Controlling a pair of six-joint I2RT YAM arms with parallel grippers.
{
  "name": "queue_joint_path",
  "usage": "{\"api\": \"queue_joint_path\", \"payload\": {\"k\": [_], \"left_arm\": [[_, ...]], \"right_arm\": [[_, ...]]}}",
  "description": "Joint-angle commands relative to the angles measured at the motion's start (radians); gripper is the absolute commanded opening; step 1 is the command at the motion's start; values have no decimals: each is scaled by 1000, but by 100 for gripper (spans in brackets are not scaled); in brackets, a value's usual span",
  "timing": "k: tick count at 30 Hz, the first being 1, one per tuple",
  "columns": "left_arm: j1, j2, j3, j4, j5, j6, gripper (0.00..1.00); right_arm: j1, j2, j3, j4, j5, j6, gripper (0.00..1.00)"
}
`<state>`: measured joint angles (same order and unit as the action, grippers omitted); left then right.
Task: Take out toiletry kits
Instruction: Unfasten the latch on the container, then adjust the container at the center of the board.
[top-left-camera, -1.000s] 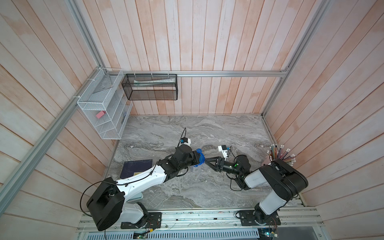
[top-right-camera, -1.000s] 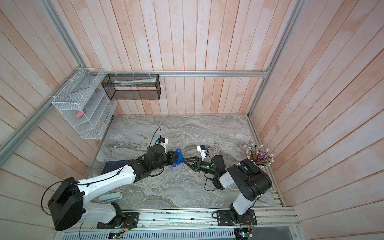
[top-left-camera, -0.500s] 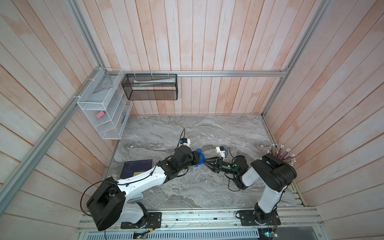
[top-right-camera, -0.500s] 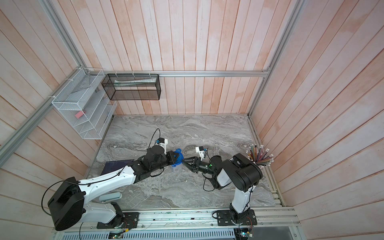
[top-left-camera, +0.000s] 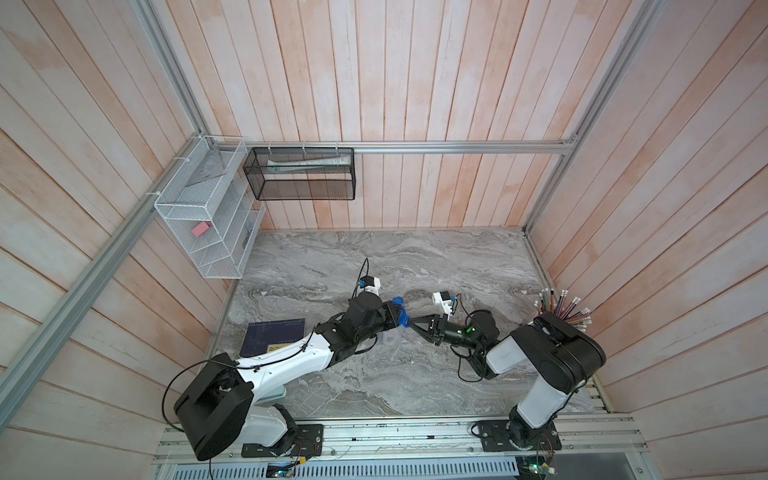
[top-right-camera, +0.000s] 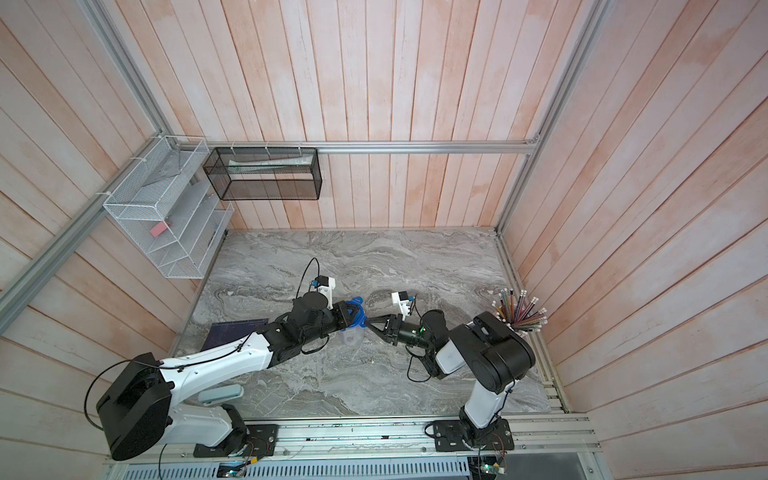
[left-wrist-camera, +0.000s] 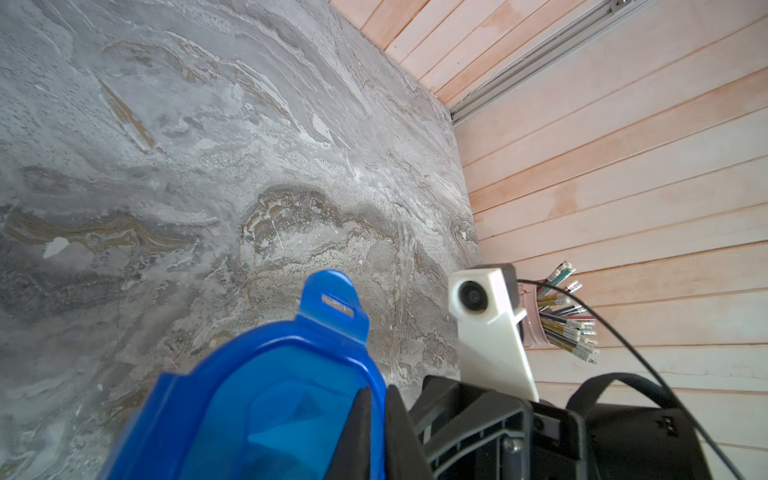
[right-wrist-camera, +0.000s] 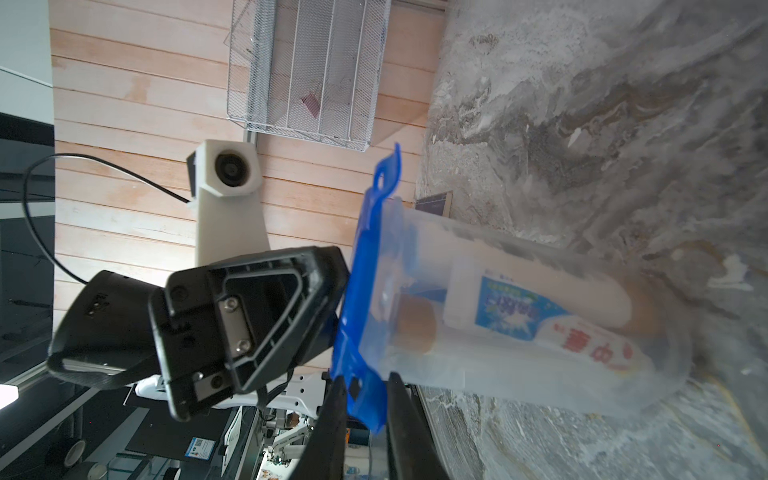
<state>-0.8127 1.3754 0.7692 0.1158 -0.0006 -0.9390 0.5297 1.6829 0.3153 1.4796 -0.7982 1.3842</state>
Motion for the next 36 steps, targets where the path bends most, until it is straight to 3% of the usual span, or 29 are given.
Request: {"api": "queue_joint_path", "payload": {"k": [1,6,10,14,18,21,25,28,31,36], "left_arm": [[-2,42,-65,-194,7,-3,12],[-3,35,-72,-194,9,-9,12],[-3,11,-66,-203,1,-8,12],[-2,-17,32,-263,-24,43,13],[4,-44,183,-348,-62,108,22],[17,-79,256,-389,-99,145,29],[73,-134,264,-416,-153,170,33],[148,-140,216,-392,-151,174,33],[227,-97,168,-316,-78,168,33],[267,39,179,-229,-18,178,25]], "right_arm": [[9,-87,19,-164,23,-133,18],[18,-231,65,-546,84,-325,16],[46,-368,137,-882,200,-520,20],[74,-509,211,-1167,376,-674,30],[136,-582,260,-1355,556,-774,31],[229,-576,277,-1444,678,-821,18],[384,-534,266,-1483,797,-836,2],[474,-511,250,-1479,847,-829,0],[510,-499,244,-1472,867,-818,0],[521,-464,274,-1458,863,-814,0]]}}
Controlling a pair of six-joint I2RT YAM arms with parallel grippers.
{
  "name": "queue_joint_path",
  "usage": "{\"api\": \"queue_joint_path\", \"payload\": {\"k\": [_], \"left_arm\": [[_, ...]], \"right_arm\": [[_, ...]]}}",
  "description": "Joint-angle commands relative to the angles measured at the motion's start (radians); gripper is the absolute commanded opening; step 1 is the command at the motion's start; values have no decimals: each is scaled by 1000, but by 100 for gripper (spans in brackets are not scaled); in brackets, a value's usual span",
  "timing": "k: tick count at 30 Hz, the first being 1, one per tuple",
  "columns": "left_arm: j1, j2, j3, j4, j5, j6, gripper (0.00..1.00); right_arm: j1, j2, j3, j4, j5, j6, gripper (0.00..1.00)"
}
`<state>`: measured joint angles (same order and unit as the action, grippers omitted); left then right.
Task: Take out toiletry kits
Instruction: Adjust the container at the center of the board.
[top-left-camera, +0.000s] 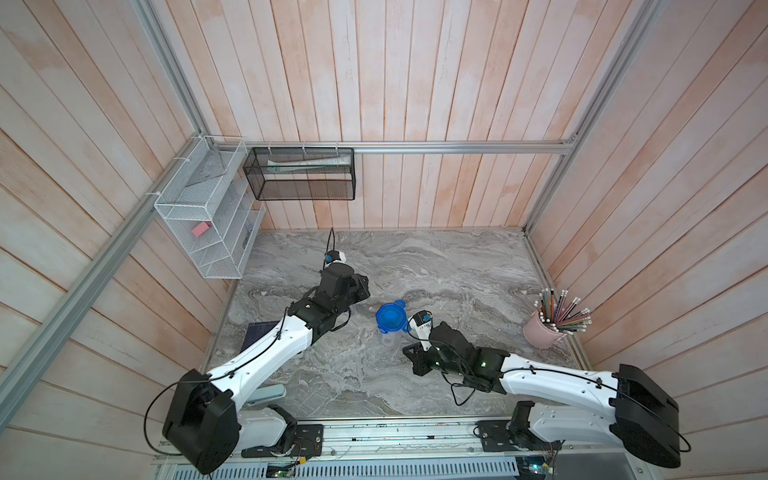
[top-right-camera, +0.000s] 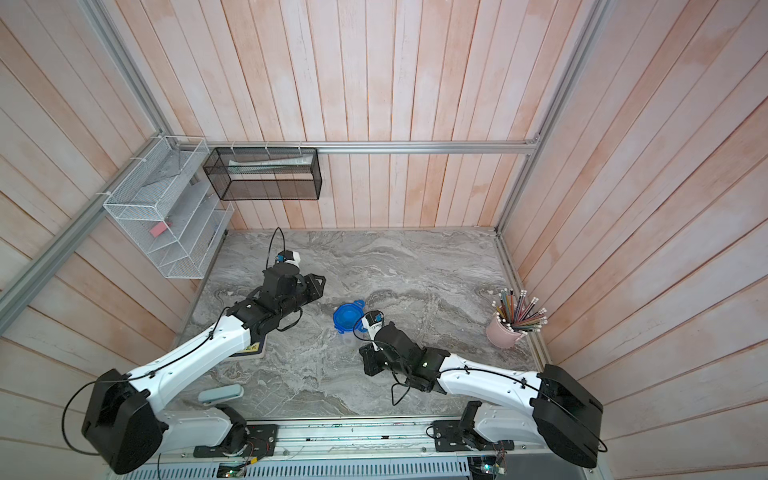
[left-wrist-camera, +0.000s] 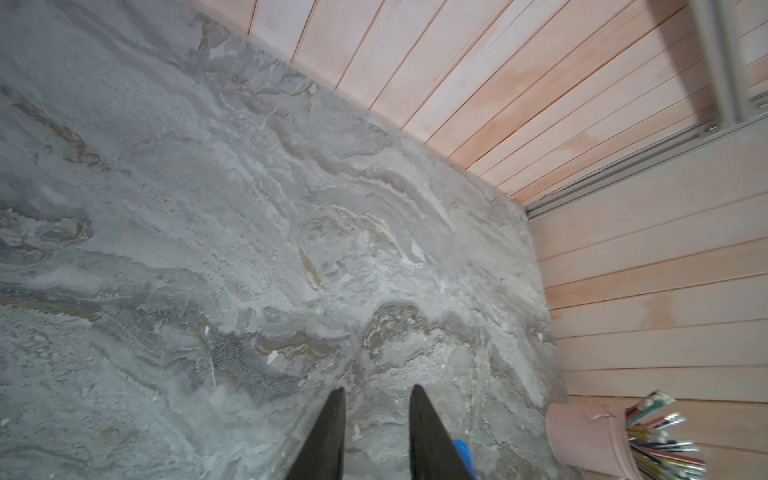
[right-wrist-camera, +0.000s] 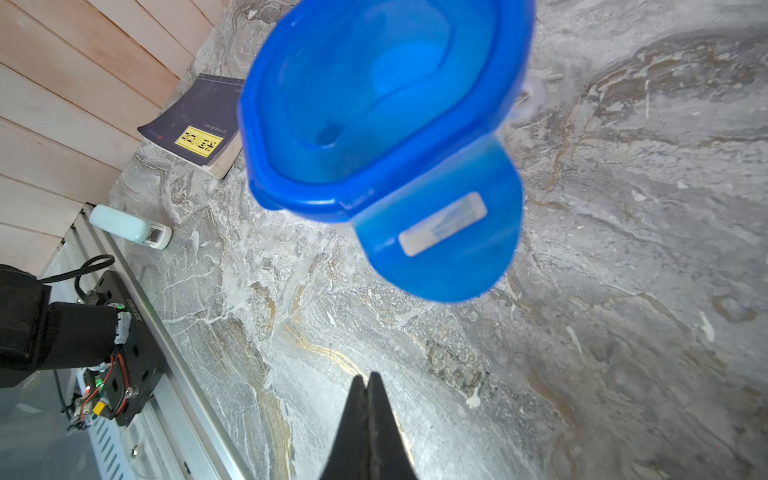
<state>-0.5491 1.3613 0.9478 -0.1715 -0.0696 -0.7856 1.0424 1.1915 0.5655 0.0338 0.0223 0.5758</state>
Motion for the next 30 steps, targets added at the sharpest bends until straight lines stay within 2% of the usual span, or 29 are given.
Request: {"api": "queue_joint_path", "payload": {"k": [1,6,14,21,30], "left_arm": [[4,83,11,74,64,28,25],[3,178,46,79,119,20,20],[-4,190,13,151,166,-10,20],[-50,152,-25,155,160,-39,18],[-102,15,-118,79,123,-107,17]], "right_arm": [[8,44,45,-20,50,-13,0],[5,92,158,-93,128,-42,0],[-32,129,247,-146,124,-86,0],[-82,103,245,-185,112,-108,0],[-165,88,241,-195,91,-155,0]]}}
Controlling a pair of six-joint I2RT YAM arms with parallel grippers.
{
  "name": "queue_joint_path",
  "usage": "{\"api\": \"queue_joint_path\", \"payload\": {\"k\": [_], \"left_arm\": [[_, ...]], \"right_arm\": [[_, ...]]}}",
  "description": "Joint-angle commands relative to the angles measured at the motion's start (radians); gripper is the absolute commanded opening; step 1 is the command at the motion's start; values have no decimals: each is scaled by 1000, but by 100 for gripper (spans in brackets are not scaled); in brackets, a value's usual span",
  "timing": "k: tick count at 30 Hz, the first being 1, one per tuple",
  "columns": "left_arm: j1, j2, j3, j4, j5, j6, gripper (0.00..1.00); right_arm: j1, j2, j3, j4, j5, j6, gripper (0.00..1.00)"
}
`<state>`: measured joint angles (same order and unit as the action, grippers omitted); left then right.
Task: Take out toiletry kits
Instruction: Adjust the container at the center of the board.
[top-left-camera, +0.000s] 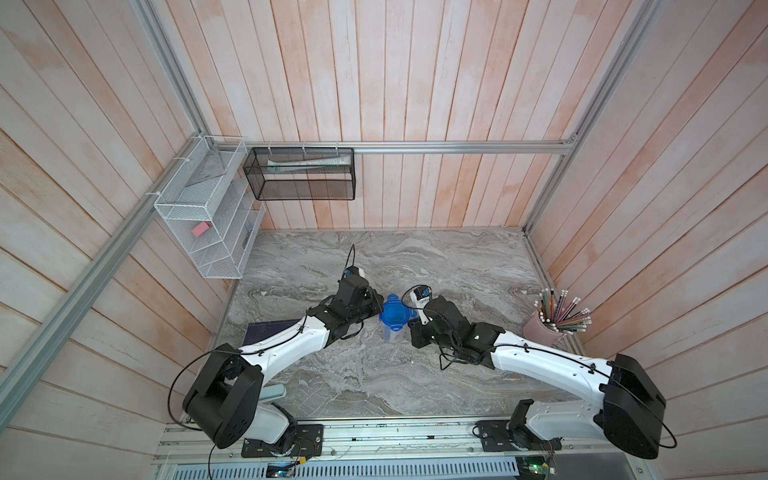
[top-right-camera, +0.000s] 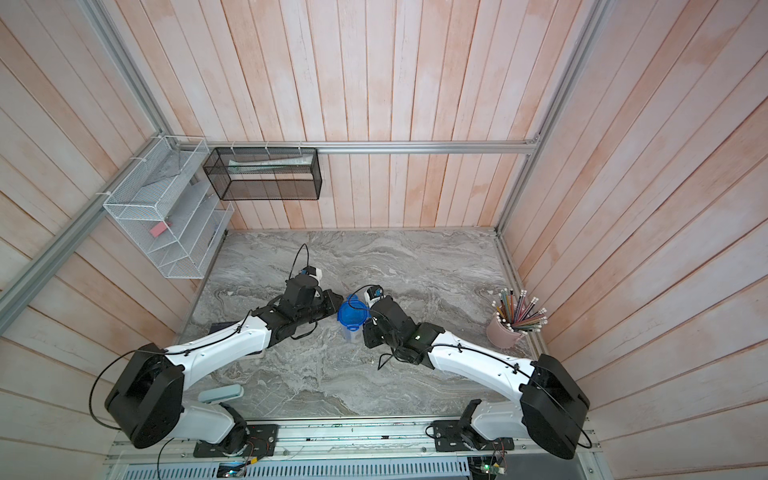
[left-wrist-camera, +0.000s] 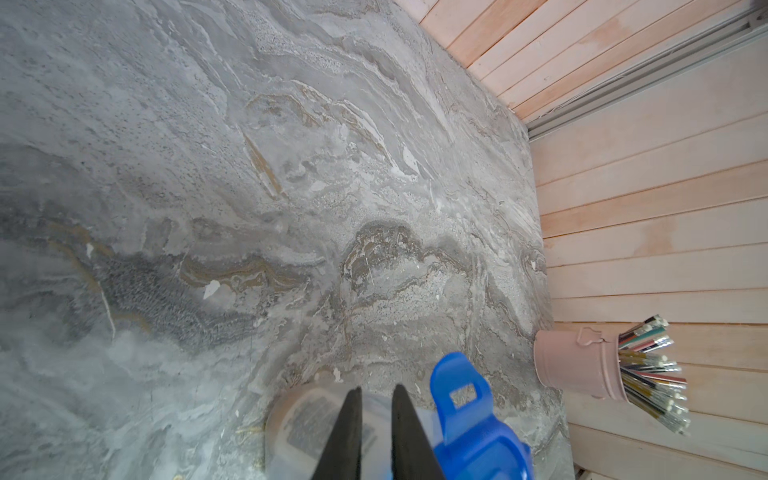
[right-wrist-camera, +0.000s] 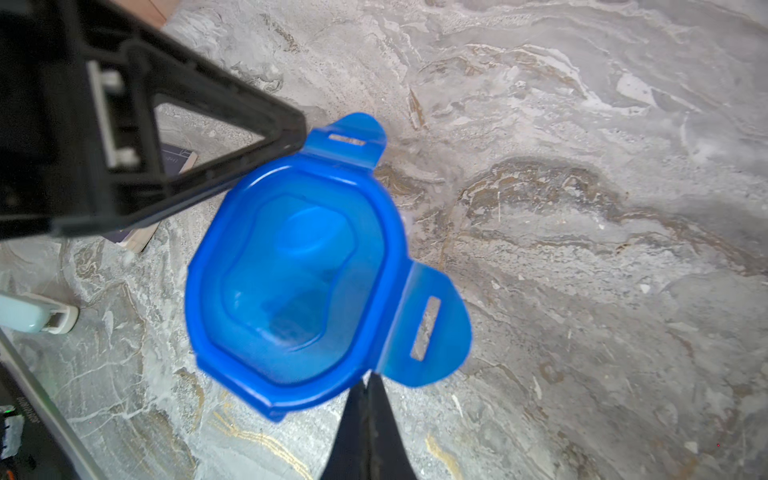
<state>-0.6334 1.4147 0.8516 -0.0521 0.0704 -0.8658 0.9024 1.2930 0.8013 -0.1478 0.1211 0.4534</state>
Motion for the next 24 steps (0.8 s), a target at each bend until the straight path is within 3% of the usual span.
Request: {"api": "queue_joint_path", "payload": {"k": [1,7,24], "left_arm": [[-24,-55,-28,-51,-19,-34,17],[-64,-110,-70,-81,-49,-66,17],[-91,-276,-98,-267,-139,-99,17]], "right_arm": [[-38,-12,3,-6,-14,-35,0],[-103,22,27,22,-43,-78,0],[-137,218,188,105,-106,-143,0]]}}
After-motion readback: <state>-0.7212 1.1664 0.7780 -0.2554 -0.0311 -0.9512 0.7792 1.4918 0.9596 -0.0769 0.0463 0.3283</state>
